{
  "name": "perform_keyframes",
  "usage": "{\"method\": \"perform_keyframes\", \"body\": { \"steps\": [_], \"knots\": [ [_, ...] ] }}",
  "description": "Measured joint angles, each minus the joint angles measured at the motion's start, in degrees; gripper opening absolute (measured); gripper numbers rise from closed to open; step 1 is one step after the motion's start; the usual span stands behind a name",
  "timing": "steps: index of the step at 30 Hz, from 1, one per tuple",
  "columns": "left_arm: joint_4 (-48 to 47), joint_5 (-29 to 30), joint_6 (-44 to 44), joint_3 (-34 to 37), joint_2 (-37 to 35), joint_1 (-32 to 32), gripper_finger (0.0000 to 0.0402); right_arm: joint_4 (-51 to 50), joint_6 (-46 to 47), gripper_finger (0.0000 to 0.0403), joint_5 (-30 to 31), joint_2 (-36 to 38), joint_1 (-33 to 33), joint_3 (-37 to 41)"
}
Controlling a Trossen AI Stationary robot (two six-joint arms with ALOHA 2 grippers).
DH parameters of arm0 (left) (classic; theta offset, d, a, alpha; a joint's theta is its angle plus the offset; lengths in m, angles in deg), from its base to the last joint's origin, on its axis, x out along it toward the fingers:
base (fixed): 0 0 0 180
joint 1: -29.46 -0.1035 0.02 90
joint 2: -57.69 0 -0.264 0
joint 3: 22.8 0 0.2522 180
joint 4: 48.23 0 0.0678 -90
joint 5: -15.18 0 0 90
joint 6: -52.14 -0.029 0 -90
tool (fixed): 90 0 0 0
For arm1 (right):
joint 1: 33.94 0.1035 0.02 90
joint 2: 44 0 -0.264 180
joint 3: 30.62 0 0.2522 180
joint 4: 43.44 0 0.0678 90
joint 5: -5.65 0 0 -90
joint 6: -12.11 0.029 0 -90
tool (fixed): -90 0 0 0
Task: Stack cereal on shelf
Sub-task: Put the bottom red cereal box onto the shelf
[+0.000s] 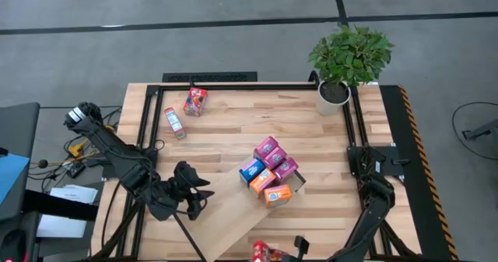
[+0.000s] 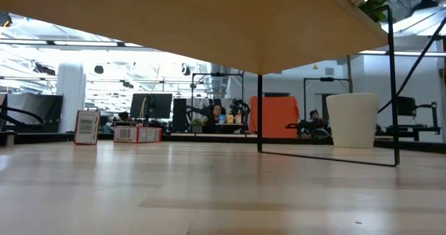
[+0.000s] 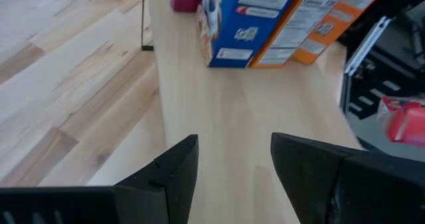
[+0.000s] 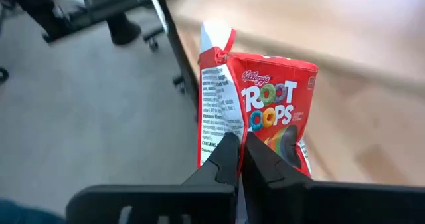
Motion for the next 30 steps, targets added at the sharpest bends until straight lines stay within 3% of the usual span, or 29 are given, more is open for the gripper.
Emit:
{"method": "perform_keyframes", "body": {
  "steps": [3,15,21,30],
  "knots": [
    [1.13,0.06,-0.58,-0.02,-0.78,-0.10,0.0178,0.05,-4.35,0.0025,4.16,0.21,-0.32,-3.11],
    [9.22,0.25,-3.95,0.00,-1.96,-0.44,0.0178,10.42,-23.45,0.0020,18.48,2.12,-4.23,-2.84],
    [14.41,0.01,-6.27,-0.02,-1.96,-0.42,0.0178,16.44,-32.42,0.0020,20.41,2.12,-6.05,-2.77],
    [21.52,0.23,-6.49,0.00,-1.87,0.59,0.0178,21.10,-39.36,0.0023,38.09,1.18,-4.40,-2.67]
  ]
}}
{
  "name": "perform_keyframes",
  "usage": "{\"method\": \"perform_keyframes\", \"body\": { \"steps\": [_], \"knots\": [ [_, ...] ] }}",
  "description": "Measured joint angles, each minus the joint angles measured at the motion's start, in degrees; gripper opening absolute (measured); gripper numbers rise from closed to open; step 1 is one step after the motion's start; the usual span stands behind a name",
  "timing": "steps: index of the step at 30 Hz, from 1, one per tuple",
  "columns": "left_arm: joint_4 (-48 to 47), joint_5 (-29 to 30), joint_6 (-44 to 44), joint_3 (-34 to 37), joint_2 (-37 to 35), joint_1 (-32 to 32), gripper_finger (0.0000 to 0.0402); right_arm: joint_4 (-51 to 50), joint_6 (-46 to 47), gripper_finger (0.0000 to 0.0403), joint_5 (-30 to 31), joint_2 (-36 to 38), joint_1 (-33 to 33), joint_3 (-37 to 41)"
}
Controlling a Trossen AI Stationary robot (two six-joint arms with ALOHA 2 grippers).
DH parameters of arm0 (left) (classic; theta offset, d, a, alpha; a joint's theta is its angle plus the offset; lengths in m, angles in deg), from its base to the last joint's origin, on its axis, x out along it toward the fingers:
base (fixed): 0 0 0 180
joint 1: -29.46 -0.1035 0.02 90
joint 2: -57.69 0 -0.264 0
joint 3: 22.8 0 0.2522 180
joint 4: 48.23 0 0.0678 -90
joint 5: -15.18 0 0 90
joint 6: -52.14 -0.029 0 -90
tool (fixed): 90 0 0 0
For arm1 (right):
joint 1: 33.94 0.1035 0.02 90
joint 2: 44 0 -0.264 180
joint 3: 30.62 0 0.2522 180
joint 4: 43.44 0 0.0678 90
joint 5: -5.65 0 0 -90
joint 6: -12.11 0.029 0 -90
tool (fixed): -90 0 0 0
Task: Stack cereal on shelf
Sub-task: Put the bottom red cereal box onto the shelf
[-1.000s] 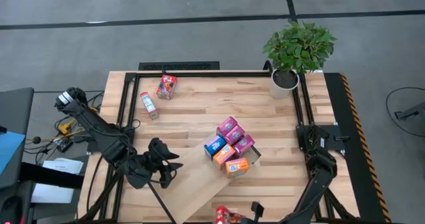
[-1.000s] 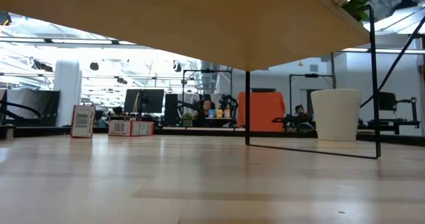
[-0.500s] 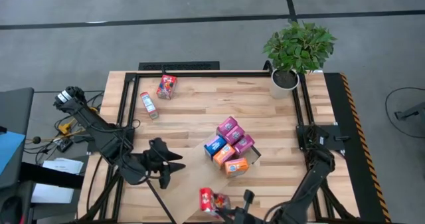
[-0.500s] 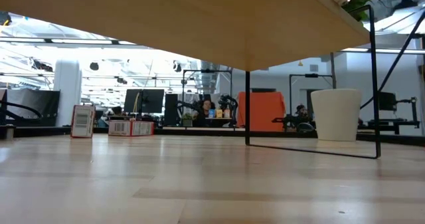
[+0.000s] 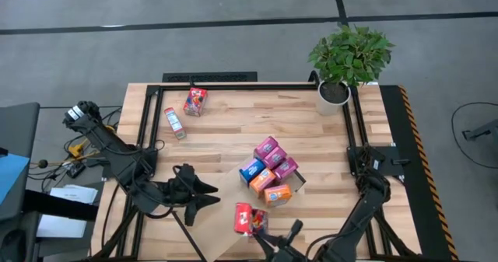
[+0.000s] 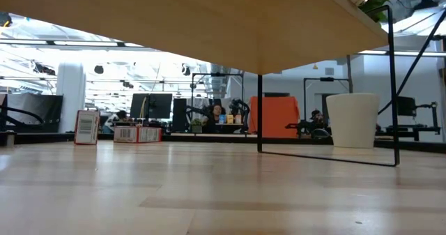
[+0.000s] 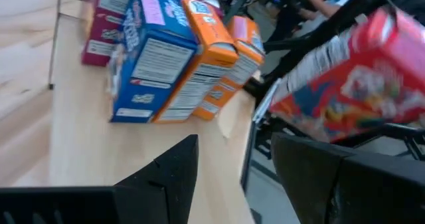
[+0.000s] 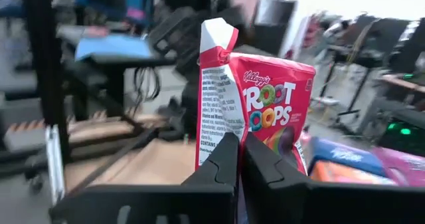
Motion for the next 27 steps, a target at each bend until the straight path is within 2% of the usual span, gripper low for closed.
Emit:
{"method": "perform_keyframes", "body": {
  "steps": [2,4,7,15,23,27],
  "knots": [
    [1.07,0.18,-0.06,0.00,0.00,0.29,0.0178,0.76,0.36,0.0027,3.68,-1.06,0.35,-0.22],
    [2.21,0.31,-0.09,-0.01,0.02,0.35,0.0178,0.12,2.03,0.0027,4.80,-2.41,0.95,-0.01],
    [2.68,1.65,-0.09,-0.02,0.02,0.33,0.0178,2.43,4.71,0.0019,4.61,-4.76,0.62,-0.01],
    [2.83,1.76,0.87,-0.01,0.02,0.38,0.0178,12.44,-0.82,0.0020,4.81,-9.12,-1.10,-0.01],
    [0.61,1.25,0.85,0.00,1.16,1.23,0.0178,12.12,-1.14,0.0019,4.89,-9.08,-3.58,-0.05],
    [-1.04,1.13,3.74,0.00,3.30,1.21,0.0178,12.61,-0.97,0.0015,4.89,-9.08,-4.87,-0.05]
  ]
}}
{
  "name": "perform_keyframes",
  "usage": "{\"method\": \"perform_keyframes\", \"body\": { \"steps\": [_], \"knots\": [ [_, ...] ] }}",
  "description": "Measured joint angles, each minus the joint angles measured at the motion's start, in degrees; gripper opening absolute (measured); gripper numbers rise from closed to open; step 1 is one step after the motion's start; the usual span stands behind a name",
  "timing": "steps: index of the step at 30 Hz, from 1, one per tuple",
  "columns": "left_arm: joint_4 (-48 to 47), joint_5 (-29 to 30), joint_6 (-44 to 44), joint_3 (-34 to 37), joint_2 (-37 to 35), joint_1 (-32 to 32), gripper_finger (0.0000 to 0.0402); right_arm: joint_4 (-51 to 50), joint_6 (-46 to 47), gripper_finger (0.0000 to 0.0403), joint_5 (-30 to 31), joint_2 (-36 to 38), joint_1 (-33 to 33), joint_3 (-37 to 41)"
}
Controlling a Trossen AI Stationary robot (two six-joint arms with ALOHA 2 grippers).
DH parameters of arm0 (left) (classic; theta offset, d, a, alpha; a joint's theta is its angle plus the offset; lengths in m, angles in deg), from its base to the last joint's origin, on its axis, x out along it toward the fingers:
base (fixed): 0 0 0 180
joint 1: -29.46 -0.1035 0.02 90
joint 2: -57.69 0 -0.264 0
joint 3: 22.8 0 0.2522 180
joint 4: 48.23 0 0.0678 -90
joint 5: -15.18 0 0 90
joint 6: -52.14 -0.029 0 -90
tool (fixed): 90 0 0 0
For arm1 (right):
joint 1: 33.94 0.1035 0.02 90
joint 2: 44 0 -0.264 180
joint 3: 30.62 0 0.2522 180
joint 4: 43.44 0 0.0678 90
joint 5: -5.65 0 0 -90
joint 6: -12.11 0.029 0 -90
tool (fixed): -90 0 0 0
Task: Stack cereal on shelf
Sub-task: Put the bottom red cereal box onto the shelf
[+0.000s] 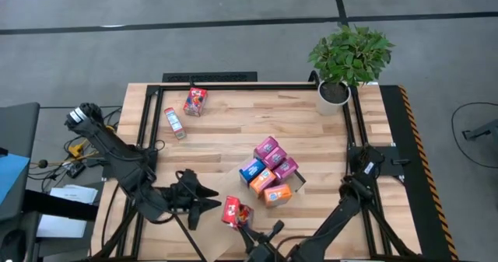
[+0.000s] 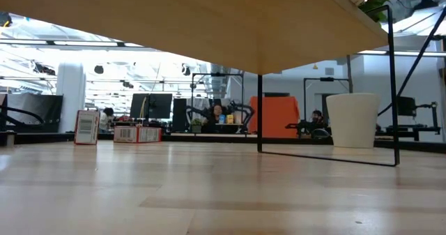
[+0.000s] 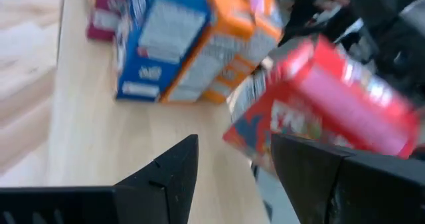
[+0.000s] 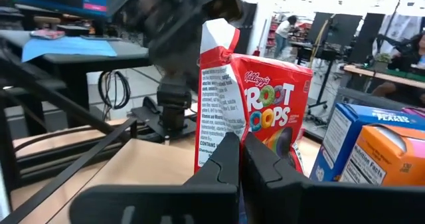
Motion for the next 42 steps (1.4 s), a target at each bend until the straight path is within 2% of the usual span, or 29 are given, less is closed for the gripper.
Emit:
{"method": "perform_keyframes", "body": {
  "steps": [8,15,20,27,35,38,42],
  "knots": [
    [1.33,-3.24,3.13,0.04,5.67,0.11,0.0178,-0.56,-0.03,0.0025,0.01,0.00,-0.74,0.00],
    [9.11,-2.72,-3.27,0.07,6.25,-1.90,0.0165,-0.08,-0.03,0.0022,0.56,0.00,-0.91,0.00],
    [11.48,-3.12,-3.87,0.13,6.25,-2.90,0.0157,-0.14,-0.45,0.0039,0.64,0.13,-1.48,-0.04],
    [8.31,-6.74,-2.22,0.17,6.23,-3.15,0.0153,-0.34,-0.45,0.0066,-10.56,0.13,-2.20,-0.04],
    [9.88,-7.22,-1.39,0.04,6.01,-3.19,0.0153,-0.72,0.08,0.0090,-21.17,0.02,-3.95,-0.02],
    [10.12,-7.80,-1.41,0.04,6.01,-3.19,0.0153,-0.41,0.19,0.0104,-23.86,0.01,-4.30,-0.02],
    [9.88,-7.68,-1.41,0.04,6.01,-2.92,0.0153,-0.12,1.20,0.0114,-24.30,0.02,-4.30,-0.02]
  ]
}}
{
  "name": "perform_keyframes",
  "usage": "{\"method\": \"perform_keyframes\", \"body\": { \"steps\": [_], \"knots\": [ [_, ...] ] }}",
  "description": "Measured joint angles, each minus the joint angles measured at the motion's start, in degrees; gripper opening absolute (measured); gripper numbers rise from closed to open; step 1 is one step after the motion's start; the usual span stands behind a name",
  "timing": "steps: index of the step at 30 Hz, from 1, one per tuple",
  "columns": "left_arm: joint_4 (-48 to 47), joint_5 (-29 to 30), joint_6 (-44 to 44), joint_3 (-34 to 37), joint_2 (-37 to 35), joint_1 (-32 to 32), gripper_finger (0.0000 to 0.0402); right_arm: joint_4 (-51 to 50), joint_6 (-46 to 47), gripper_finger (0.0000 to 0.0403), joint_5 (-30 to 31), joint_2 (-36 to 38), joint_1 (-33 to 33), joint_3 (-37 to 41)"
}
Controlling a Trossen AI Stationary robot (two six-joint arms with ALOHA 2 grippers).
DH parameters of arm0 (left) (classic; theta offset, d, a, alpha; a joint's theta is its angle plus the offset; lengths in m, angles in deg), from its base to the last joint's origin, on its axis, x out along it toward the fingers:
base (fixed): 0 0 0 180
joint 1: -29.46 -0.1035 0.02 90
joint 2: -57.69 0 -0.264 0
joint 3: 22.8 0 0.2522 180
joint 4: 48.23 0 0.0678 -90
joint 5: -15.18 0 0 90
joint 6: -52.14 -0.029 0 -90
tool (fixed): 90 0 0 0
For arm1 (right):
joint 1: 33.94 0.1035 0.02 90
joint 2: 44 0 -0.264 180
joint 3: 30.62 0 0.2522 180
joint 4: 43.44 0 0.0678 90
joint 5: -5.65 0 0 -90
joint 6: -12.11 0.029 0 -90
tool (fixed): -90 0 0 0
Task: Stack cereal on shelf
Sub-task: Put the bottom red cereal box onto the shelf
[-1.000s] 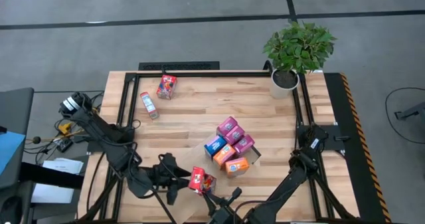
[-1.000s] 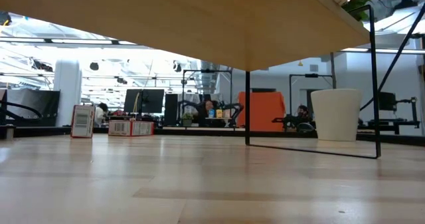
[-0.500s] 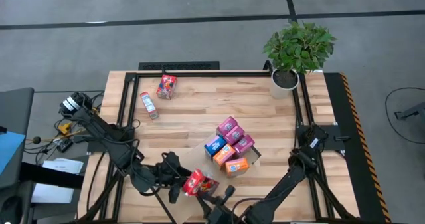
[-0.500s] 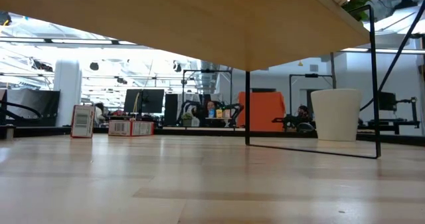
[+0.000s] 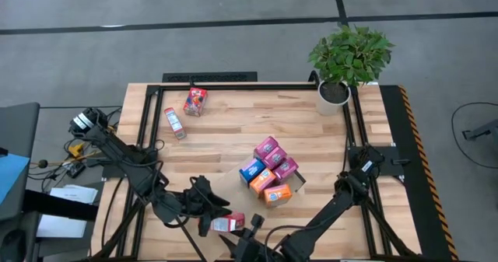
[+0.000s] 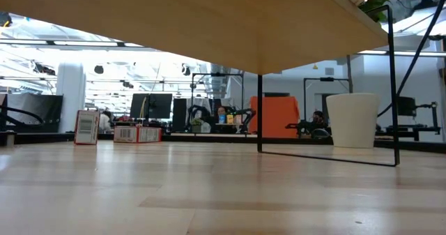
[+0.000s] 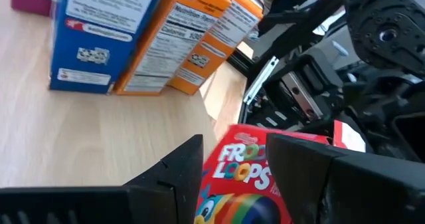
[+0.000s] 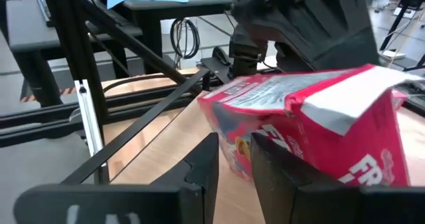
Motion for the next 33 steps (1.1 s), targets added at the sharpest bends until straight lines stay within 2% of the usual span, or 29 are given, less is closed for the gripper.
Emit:
{"method": "perform_keyframes", "body": {
  "steps": [4,7,15,19,26,33],
  "knots": [
    [0.04,0.25,0.00,0.00,0.00,0.56,0.0153,-0.02,-0.25,0.0111,0.29,0.00,0.67,0.00],
    [1.19,0.90,-0.19,0.00,0.02,0.91,0.0153,0.05,-4.13,0.0104,0.64,0.04,1.08,-0.15],
    [9.32,1.31,-7.89,0.00,0.04,0.88,0.0153,0.74,-10.62,0.0092,0.21,2.02,0.76,-0.28],
    [9.41,1.71,-7.70,0.00,0.10,0.88,0.0153,0.62,-13.30,0.0092,-0.11,2.02,0.33,-0.22],
    [6.82,1.46,-6.97,0.00,0.21,0.88,0.0153,-0.93,-13.62,0.0091,-1.31,2.17,0.89,-0.22],
    [4.04,0.71,-6.74,0.00,0.22,0.88,0.0153,-9.49,-8.39,0.0091,-1.55,4.10,1.88,-0.22]
  ]
}}
